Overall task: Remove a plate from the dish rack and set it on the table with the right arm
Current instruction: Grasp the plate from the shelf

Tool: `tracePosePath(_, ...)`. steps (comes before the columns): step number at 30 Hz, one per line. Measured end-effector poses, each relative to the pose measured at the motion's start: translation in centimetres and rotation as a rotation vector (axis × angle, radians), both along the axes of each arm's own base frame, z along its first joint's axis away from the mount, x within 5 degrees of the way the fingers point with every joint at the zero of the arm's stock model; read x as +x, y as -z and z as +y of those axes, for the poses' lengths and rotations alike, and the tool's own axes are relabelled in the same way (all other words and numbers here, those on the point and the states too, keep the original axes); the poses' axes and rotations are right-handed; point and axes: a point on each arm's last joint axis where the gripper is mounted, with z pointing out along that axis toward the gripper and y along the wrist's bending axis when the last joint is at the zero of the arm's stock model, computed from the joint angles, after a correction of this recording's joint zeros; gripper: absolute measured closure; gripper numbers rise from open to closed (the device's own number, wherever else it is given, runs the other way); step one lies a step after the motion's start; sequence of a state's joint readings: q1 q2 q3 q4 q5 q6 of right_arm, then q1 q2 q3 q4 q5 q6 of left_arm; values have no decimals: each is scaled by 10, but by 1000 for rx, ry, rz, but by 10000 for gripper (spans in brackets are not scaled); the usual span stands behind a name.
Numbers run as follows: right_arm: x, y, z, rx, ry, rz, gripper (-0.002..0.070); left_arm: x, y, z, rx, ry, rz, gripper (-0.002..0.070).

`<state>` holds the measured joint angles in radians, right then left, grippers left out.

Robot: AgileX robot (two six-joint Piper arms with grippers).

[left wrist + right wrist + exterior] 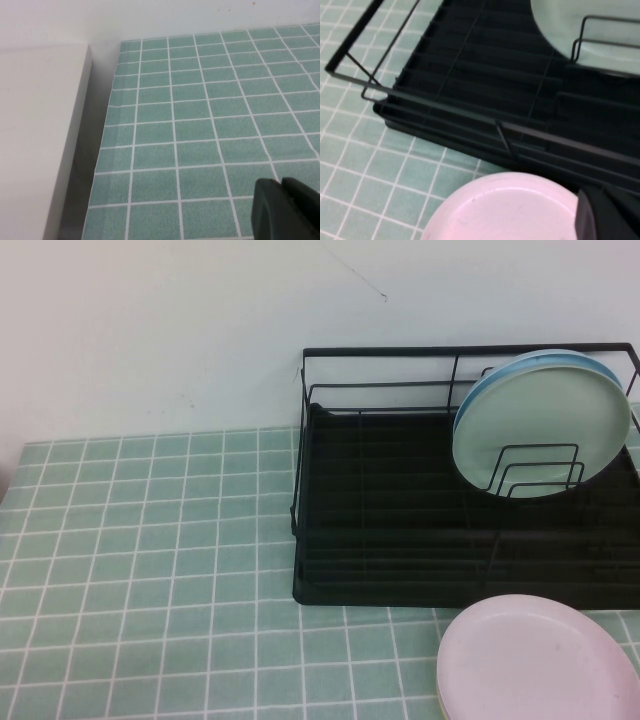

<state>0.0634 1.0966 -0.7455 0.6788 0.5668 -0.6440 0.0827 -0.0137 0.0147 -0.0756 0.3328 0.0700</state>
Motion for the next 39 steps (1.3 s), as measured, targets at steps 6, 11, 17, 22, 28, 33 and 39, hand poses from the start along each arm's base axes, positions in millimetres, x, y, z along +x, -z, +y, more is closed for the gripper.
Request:
tracePosePath(6, 29, 5, 4, -7, -36, 83, 678, 0, 0, 0, 0, 0, 0, 678)
tracePosePath(11, 52, 1, 6, -48, -92, 113, 671, 0, 0, 0, 0, 0, 0, 678)
tracePosePath(17, 81, -9, 6, -127, -147, 78, 533, 0, 0, 0, 0, 0, 0, 678)
tracePosePath(22, 105, -25, 5, -253, -245, -32, 365, 0, 0, 0, 0, 0, 0, 678)
tracePosePath(28, 129, -29, 4, -471, -440, -195, 330, 0, 0, 0, 0, 0, 0, 678)
tracePosePath(33, 144, -18, 2, -575, -484, -270, 327, 0, 0, 0, 0, 0, 0, 678)
tracePosePath(39, 157, -9, -1, -624, -458, -309, 326, 0, 0, 0, -2, 0, 0, 678)
